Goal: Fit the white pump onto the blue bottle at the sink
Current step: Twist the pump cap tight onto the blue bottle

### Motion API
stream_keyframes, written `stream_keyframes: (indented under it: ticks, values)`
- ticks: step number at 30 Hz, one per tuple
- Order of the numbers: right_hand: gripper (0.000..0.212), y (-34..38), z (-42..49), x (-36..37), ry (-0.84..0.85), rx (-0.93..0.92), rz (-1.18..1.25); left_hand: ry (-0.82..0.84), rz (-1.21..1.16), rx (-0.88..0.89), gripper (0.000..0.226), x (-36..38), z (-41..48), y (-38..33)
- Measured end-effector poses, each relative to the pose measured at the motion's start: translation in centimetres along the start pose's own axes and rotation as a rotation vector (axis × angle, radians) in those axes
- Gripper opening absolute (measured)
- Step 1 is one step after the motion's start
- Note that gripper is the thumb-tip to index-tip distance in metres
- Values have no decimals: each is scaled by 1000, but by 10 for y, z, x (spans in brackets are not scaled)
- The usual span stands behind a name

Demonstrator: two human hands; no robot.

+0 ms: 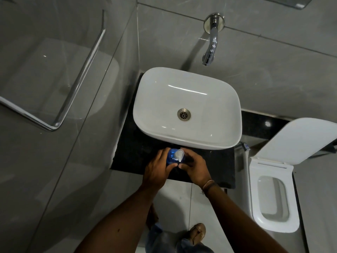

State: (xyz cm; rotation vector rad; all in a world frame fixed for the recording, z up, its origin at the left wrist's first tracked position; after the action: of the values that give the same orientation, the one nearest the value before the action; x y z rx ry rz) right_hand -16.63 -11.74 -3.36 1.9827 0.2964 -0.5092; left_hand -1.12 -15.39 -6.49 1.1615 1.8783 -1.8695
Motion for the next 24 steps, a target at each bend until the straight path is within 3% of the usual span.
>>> stream_keyframes:
  ticks: [9, 24]
  values:
    - [63, 21, 6, 17, 17, -17, 39, -27, -33, -32, 64, -23, 0, 14]
    - [63, 91, 30, 127, 153, -116, 43, -187, -4, -171, 60, -125, -19, 78]
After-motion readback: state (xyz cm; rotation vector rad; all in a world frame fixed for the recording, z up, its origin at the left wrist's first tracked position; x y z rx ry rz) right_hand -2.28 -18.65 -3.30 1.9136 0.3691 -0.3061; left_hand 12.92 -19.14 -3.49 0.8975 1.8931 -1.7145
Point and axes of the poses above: each hand's wrist, its own z-axis towards the middle knuckle, its own x-axis out of the palm, y = z × x, the point moved 10 cm from there along z, towards the middle knuckle, and after that the axes turned 1 degree about -x, right-handed, at the moved point
